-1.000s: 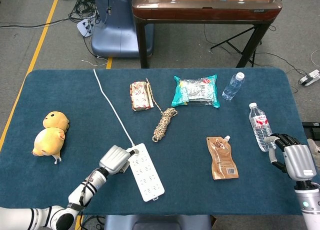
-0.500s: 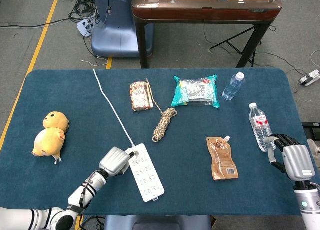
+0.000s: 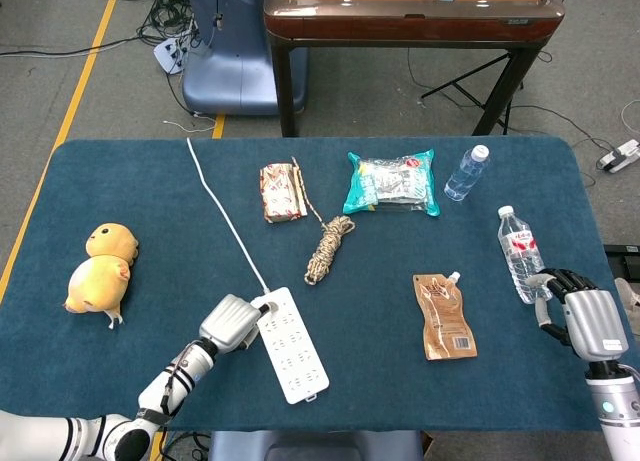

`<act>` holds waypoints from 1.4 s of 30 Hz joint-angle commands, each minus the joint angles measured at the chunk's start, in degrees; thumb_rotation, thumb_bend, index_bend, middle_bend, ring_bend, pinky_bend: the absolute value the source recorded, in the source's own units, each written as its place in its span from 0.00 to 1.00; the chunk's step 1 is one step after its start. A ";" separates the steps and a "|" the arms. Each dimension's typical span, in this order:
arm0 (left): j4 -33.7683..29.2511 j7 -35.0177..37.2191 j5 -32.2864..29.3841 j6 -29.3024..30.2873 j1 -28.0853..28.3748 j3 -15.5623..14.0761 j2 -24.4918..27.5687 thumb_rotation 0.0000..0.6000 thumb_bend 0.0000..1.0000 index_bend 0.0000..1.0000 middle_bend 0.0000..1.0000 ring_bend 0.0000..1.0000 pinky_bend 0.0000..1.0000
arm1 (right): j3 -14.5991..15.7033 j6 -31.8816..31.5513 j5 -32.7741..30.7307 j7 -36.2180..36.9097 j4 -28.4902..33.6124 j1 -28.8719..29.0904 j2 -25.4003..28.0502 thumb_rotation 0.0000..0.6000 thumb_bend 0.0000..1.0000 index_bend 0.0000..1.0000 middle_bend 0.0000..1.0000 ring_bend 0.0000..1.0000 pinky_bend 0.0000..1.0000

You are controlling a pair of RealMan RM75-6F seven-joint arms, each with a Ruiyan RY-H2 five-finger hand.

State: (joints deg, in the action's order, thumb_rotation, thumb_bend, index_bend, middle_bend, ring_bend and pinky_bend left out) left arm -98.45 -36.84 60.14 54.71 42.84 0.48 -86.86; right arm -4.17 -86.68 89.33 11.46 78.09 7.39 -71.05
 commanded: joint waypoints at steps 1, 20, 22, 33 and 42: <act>0.00 -0.33 0.09 0.07 0.08 -0.29 -0.09 1.00 0.57 0.28 1.00 1.00 1.00 | -0.01 0.04 -0.02 0.01 -0.03 0.03 -0.03 1.00 0.52 0.40 0.37 0.32 0.41; -6.49 4.02 6.17 6.92 -3.23 -0.91 4.32 1.00 0.57 0.25 1.00 0.98 1.00 | 0.05 -0.63 0.25 -0.17 0.29 -0.18 0.20 1.00 0.52 0.40 0.37 0.32 0.41; -8.12 6.26 8.92 9.09 -4.73 -1.31 6.14 1.00 0.56 0.24 0.99 0.96 1.00 | 0.08 -0.73 0.45 -0.19 0.39 -0.14 0.24 1.00 0.52 0.40 0.37 0.32 0.41; -9.35 14.04 18.40 26.01 -16.15 -3.25 15.77 1.00 0.56 0.27 0.69 0.64 0.92 | 0.23 -2.95 1.71 -0.17 1.06 -0.76 0.59 1.00 0.52 0.40 0.37 0.32 0.41; -7.65 14.34 20.97 35.12 -26.22 -7.06 19.91 1.00 0.56 0.37 0.66 0.61 0.90 | 0.54 -4.39 2.38 -0.75 2.40 -1.54 0.74 1.00 0.52 0.40 0.37 0.32 0.41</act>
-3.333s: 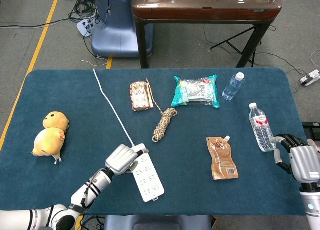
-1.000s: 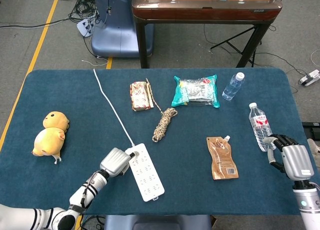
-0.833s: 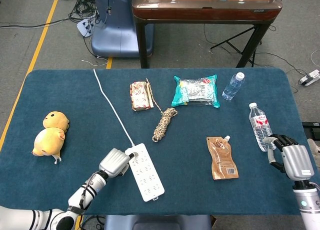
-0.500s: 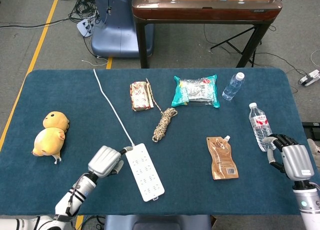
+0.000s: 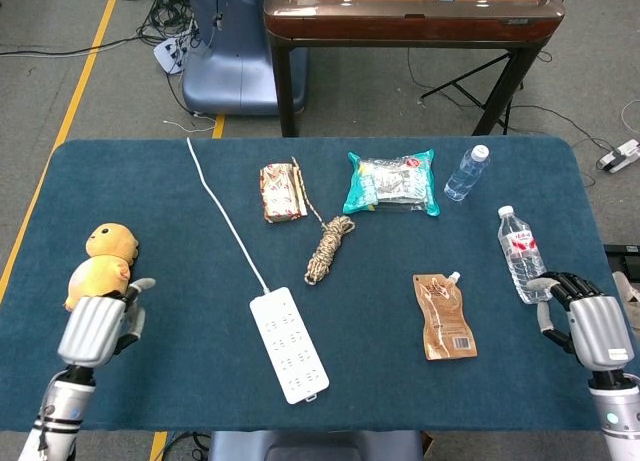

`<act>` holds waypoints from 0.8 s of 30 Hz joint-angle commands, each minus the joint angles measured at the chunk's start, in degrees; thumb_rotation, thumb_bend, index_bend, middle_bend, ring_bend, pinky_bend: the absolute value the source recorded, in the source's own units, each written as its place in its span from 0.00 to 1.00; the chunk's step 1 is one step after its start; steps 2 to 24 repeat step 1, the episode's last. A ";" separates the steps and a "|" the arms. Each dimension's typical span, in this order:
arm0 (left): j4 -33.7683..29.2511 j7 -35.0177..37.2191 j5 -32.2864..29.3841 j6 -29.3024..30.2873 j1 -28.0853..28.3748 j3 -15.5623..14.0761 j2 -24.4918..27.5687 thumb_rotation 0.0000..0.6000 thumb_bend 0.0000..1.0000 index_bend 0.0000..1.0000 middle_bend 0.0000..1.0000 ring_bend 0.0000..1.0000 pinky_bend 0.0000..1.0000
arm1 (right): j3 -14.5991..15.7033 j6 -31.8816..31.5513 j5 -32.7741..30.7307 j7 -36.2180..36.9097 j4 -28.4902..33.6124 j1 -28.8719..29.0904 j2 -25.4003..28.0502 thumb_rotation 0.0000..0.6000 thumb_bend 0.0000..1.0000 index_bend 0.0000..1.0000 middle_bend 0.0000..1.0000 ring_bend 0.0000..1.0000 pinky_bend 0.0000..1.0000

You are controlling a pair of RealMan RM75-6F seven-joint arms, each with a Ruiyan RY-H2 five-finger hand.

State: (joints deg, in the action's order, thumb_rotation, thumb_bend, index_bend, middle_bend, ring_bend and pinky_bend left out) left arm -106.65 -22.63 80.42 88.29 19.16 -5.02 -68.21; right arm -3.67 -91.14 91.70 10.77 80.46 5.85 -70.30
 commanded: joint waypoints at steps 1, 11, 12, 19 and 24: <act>0.59 0.40 0.55 2.00 -3.60 -1.94 1.61 1.00 0.56 0.37 0.66 0.61 0.90 | 0.06 0.15 0.04 -0.19 0.07 0.02 0.02 1.00 0.52 0.40 0.37 0.32 0.41; 0.59 0.40 0.55 2.00 -3.60 -1.94 1.61 1.00 0.56 0.37 0.66 0.61 0.90 | 0.06 0.15 0.04 -0.19 0.07 0.02 0.02 1.00 0.52 0.40 0.37 0.32 0.41; 0.59 0.40 0.55 2.00 -3.60 -1.94 1.61 1.00 0.56 0.37 0.66 0.61 0.90 | 0.06 0.15 0.04 -0.19 0.07 0.02 0.02 1.00 0.52 0.40 0.37 0.32 0.41; 0.59 0.40 0.55 2.00 -3.60 -1.94 1.61 1.00 0.56 0.37 0.66 0.61 0.90 | 0.06 0.15 0.04 -0.19 0.07 0.02 0.02 1.00 0.52 0.40 0.37 0.32 0.41; 0.59 0.40 0.55 2.00 -3.60 -1.94 1.61 1.00 0.56 0.37 0.66 0.61 0.90 | 0.06 0.15 0.04 -0.19 0.07 0.02 0.02 1.00 0.52 0.40 0.37 0.32 0.41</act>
